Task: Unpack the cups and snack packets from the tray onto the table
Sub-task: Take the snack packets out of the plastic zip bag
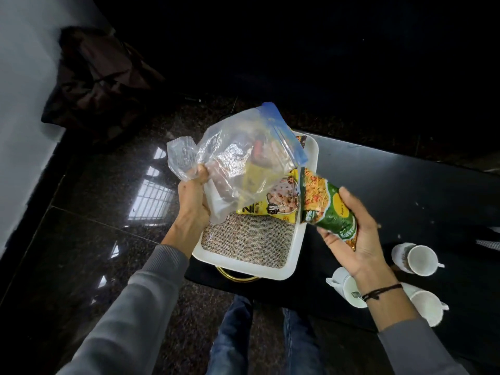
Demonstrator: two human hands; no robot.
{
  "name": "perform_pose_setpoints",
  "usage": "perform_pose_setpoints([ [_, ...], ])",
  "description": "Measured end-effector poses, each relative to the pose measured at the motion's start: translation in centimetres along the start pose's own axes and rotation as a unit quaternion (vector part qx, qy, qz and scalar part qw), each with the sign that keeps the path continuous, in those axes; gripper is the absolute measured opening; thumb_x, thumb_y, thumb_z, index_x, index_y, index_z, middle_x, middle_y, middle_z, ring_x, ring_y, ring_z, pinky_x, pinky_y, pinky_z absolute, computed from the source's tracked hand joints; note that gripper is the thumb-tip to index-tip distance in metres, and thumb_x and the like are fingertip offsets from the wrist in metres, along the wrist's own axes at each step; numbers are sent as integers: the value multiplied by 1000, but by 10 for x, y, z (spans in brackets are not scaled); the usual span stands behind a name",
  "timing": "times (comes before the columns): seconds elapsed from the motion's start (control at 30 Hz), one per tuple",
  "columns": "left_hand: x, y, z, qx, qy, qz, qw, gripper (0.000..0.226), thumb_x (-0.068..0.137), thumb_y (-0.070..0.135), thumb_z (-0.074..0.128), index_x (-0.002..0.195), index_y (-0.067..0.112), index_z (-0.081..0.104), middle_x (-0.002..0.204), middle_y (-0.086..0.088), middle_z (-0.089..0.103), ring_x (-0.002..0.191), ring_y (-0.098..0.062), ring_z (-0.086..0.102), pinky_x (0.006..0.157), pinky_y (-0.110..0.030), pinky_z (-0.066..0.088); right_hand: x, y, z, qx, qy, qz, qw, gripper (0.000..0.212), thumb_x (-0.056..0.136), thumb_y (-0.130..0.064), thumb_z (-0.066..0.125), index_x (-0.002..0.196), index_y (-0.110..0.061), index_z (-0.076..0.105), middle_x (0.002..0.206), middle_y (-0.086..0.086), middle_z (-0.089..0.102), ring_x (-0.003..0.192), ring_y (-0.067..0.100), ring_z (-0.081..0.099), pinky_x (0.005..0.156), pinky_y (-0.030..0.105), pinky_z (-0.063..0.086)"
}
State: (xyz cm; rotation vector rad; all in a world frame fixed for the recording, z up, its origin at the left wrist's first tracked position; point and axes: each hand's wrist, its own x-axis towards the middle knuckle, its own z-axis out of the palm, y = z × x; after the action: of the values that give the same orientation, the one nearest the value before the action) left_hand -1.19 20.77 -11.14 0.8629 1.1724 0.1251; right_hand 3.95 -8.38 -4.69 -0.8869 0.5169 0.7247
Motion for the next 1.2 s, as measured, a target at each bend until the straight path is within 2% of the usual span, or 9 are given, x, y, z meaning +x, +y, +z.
perform_pose_setpoints([
  [0.1, 5, 7, 8, 4, -3, 20, 1000, 10, 97, 18, 64, 94, 13, 72, 69, 4, 74, 66, -17, 71, 59, -37, 61, 0, 14, -2, -88, -61, 28, 994, 39, 61, -39, 94, 90, -16, 83, 97, 4, 81, 85, 19, 77, 67, 30, 61],
  [0.27, 5, 13, 18, 2, -21, 18, 1000, 8, 98, 18, 65, 97, 12, 69, 64, 3, 75, 60, -17, 74, 74, -56, 62, 12, 43, -5, -248, -36, 88, 964, 64, 59, -33, 98, 114, -9, 76, 109, 10, 80, 99, 26, 78, 73, 25, 62],
  [0.43, 0, 13, 19, 5, -15, 8, 1000, 13, 93, 23, 70, 99, 11, 71, 65, 1, 76, 61, -20, 73, 67, -55, 63, 23, 72, -9, -360, -49, 122, 924, 66, 69, -37, 91, 128, -20, 65, 119, -4, 78, 113, 14, 72, 109, 42, 47],
  [0.67, -13, 9, 16, 15, -36, 8, 999, 33, 82, 30, 75, 106, 8, 72, 77, -4, 76, 71, -27, 70, 81, -58, 58, 26, 81, -3, -602, 33, 56, 796, 68, 70, -58, 85, 121, -17, 64, 116, 2, 73, 104, 21, 70, 89, 36, 60],
  [0.77, -19, 9, 15, 10, -27, -4, 1000, 64, 74, 33, 78, 127, 1, 64, 88, -6, 72, 73, -24, 71, 64, -50, 64, 21, 71, -4, -610, 68, -3, 789, 62, 71, -52, 88, 114, -14, 65, 108, -1, 74, 89, 6, 70, 68, 6, 53],
  [0.87, -24, 6, 14, 2, -29, -3, 1000, 73, 73, 33, 79, 133, -1, 58, 92, -6, 72, 60, -15, 74, 47, -33, 59, 17, 54, -7, -624, 79, -43, 776, 50, 80, -51, 80, 113, -16, 68, 105, -6, 73, 92, 2, 69, 68, 2, 45],
  [1.0, -28, 1, 11, 2, -45, 0, 999, 81, 64, 36, 81, 132, -1, 57, 104, -10, 70, 62, -14, 75, 49, -30, 59, 11, 32, 2, -518, 79, -66, 849, 33, 96, -52, 61, 100, -22, 73, 91, -7, 80, 89, 3, 76, 81, 10, 53],
  [1.1, -33, 0, 7, 22, -75, 3, 997, 53, 68, 38, 80, 112, 9, 73, 88, -4, 75, 63, -14, 73, 52, -29, 59, 12, 15, 16, -292, 78, -38, 952, 47, 105, -48, 46, 103, -8, 70, 101, 15, 80, 93, 26, 79, 82, 34, 62],
  [1.2, -42, 2, 4, 57, -129, 17, 990, 17, 78, 39, 76, 83, 24, 83, 76, 3, 76, 69, -17, 69, 65, -37, 61, 14, -5, 26, -125, 88, 23, 988, 68, 95, -71, 43, 119, -14, 71, 116, 17, 77, 108, 33, 74, 90, 48, 60],
])
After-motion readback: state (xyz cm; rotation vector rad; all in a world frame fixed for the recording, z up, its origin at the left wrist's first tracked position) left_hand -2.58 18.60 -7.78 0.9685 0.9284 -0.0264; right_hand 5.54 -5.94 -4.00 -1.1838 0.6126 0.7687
